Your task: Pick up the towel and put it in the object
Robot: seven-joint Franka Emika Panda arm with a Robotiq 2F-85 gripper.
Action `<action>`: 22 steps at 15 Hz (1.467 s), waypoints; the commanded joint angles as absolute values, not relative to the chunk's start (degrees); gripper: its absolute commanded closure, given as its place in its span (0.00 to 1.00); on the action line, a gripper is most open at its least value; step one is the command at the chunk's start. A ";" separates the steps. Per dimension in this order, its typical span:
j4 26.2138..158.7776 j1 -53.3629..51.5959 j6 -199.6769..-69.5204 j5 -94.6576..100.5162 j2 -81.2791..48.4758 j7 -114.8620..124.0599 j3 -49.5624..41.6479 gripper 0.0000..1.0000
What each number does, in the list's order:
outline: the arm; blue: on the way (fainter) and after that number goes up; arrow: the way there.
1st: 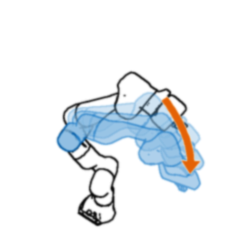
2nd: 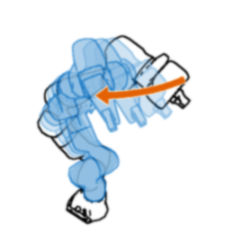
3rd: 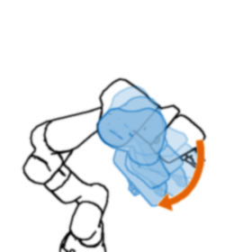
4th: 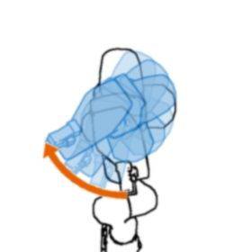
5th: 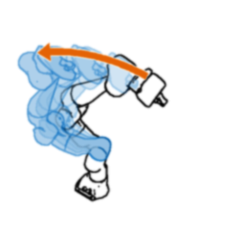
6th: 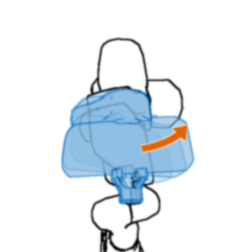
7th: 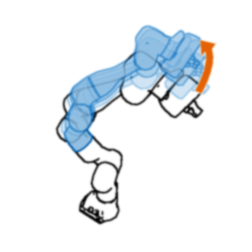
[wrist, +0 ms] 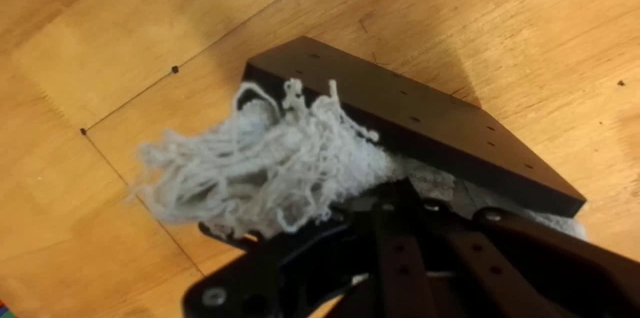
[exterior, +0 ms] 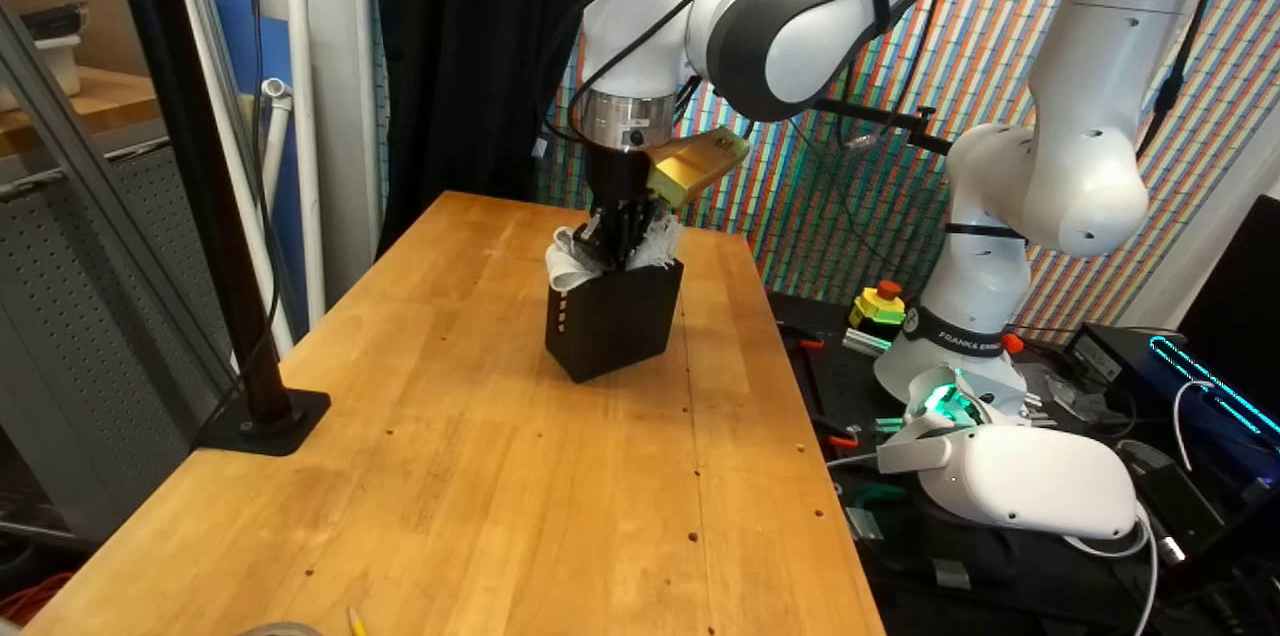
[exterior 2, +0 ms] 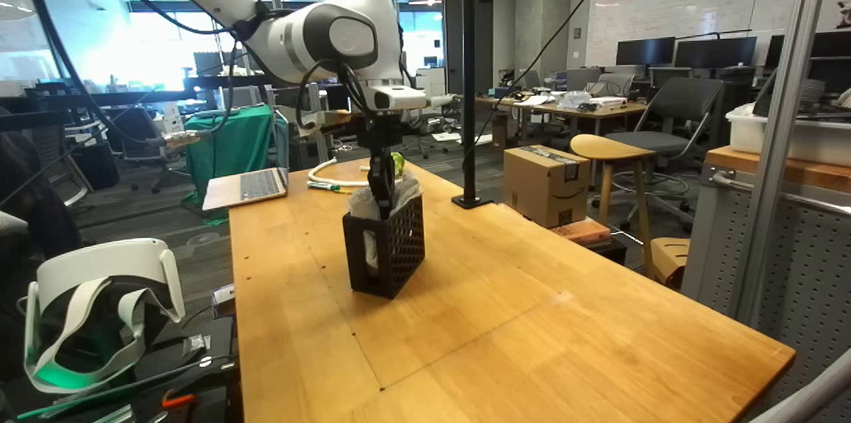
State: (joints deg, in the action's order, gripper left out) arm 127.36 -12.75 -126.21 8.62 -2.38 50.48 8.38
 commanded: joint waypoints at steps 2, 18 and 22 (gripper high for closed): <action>128.88 -13.01 -121.09 15.13 4.68 57.08 10.67 0.96; 134.66 -11.52 -116.75 16.67 14.65 60.61 16.13 0.96; 134.36 -10.36 -117.94 16.79 12.85 59.25 15.21 0.96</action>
